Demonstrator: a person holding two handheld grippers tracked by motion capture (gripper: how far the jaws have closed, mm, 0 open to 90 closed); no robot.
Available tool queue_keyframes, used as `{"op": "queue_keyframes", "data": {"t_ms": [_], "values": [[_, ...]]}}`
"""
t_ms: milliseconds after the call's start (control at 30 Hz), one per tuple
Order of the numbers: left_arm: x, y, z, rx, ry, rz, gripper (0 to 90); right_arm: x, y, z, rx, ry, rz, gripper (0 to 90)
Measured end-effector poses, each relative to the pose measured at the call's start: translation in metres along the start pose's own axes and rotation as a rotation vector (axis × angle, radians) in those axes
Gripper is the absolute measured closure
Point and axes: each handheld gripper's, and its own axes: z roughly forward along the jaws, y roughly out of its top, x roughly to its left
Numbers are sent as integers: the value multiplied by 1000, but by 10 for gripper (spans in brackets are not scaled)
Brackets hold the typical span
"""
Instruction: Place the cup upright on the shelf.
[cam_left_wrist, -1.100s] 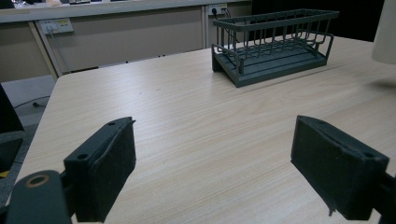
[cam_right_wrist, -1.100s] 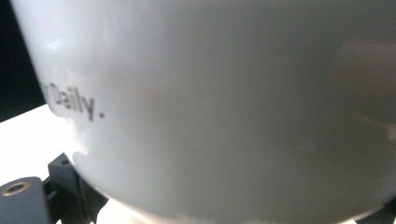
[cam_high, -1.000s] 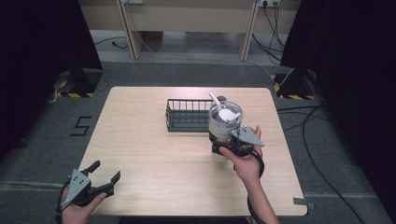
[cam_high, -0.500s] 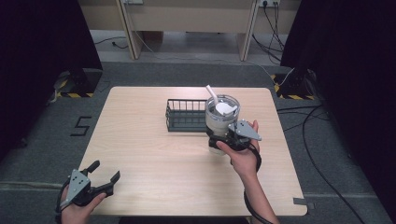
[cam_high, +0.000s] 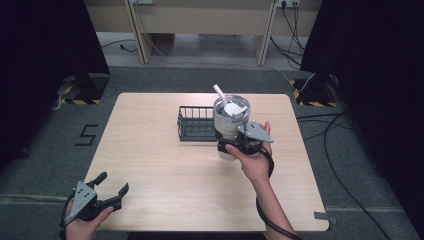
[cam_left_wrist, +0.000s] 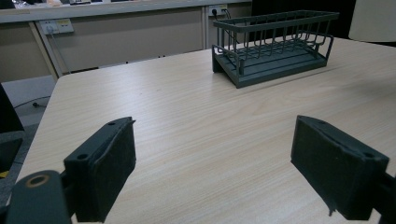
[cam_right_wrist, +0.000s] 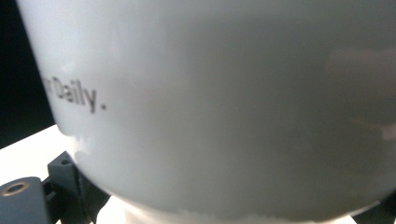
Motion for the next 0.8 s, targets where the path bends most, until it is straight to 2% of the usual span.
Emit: {"op": "queue_keyframes", "data": {"t_ms": [800], "values": [[1, 0, -1, -4, 2, -3, 133, 8, 19, 24, -10, 11, 14, 72]]}}
